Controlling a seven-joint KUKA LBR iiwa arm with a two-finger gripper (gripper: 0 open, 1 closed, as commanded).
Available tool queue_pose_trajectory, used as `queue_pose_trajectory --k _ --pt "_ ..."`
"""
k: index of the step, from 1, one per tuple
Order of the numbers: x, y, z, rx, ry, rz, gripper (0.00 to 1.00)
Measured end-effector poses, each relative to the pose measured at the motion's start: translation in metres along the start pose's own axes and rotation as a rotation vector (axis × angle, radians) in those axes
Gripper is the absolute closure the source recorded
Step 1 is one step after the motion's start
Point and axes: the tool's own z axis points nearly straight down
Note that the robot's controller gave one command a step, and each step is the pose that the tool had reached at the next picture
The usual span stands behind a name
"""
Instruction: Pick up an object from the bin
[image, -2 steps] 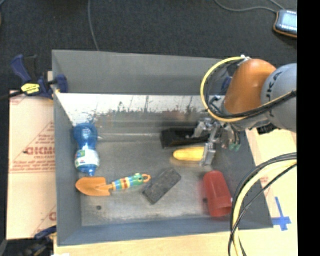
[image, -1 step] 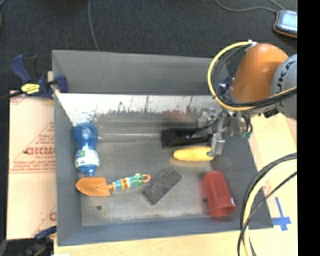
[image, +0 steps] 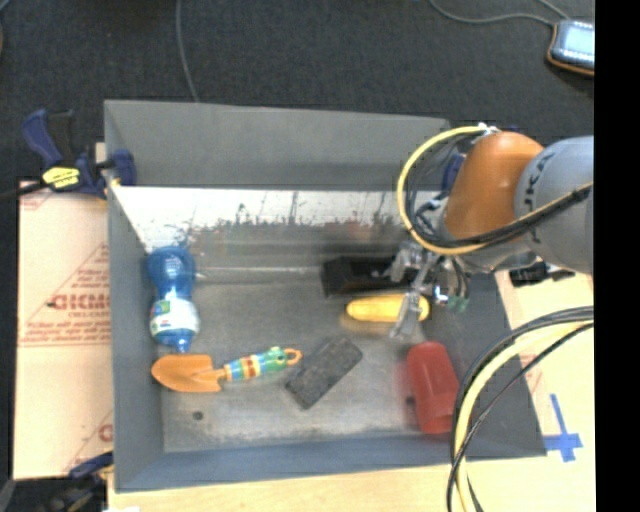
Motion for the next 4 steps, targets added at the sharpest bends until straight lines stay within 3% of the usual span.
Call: queue_pose_trajectory --k 1,2,4 --pt "-0.035 0.003 0.024 0.008 -0.006 -0.253 0.0" --pt "-0.004 0.003 0.024 -0.003 -0.001 0.142 1.0" --pt "-0.002 0.001 0.011 0.001 0.005 0.14 1.0"
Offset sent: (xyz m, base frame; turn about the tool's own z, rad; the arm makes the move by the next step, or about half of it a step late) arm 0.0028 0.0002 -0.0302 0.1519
